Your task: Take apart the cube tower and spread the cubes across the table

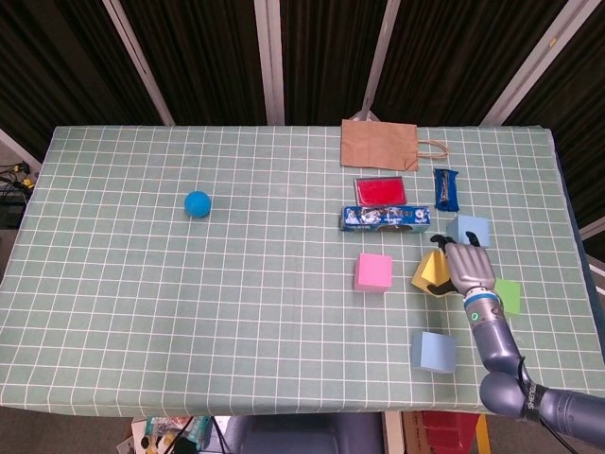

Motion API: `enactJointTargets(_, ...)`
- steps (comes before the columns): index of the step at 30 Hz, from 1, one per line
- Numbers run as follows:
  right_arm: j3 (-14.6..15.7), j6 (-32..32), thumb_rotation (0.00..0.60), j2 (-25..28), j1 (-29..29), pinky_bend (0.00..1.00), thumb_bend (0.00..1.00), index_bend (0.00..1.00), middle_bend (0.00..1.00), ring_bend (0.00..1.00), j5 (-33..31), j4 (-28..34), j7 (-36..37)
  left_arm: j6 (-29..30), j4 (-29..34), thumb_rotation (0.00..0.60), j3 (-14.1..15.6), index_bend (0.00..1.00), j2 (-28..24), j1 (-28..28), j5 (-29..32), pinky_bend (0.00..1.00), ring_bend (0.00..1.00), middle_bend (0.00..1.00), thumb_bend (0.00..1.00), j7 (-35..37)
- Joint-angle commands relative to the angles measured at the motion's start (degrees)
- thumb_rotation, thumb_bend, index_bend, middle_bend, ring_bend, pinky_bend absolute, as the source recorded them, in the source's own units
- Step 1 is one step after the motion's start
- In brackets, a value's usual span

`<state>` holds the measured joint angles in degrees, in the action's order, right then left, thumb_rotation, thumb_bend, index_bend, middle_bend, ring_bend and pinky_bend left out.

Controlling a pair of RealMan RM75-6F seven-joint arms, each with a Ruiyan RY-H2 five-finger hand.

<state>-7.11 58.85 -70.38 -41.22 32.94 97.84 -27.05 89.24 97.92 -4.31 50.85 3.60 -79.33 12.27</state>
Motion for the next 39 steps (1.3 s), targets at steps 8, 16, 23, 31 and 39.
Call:
enactJointTargets(8,1.18,-4.18,0.6,2.69,-0.81,0.0,0.2,0.08,0.05,0.02,0.29,0.7,-1.01,0.54,-0.28,0.6,0.05,0.28,0.19,-0.08,-1.02,0.0,0.0,0.03,0.38,-0.11)
enactJointTargets(16,0.08,-2.66,0.6,9.34,1.22,0.0,0.19,0.01,0.0,0.0,5.55,8.21,2.96,0.26,-0.22,0.6,0.0,0.28,0.15,-0.06,-0.42,0.0,0.0,0.03,0.38,-0.11)
enactJointTargets(23,-0.17,3.65,0.6,19.03,8.79,0.0,0.19,0.01,0.0,0.04,14.08,14.36,11.79,0.53,-0.35,0.6,-0.02,0.27,0.36,-0.07,-0.73,0.0,0.0,0.02,0.38,-0.09)
enactJointTargets(31,7.17,15.0,0.6,22.02,23.79,0.0,0.19,0.01,0.0,0.05,37.39,9.98,26.14,0.77,-0.24,0.6,0.68,0.25,1.79,-0.52,-2.64,0.0,0.0,0.01,0.38,-3.63)
enactJointTargets(39,10.74,33.09,0.6,14.74,35.43,0.0,0.19,0.01,0.0,0.04,50.52,3.27,22.48,2.04,-1.08,0.6,0.96,0.22,2.72,-0.38,-3.84,0.0,0.0,0.0,0.33,-6.3)
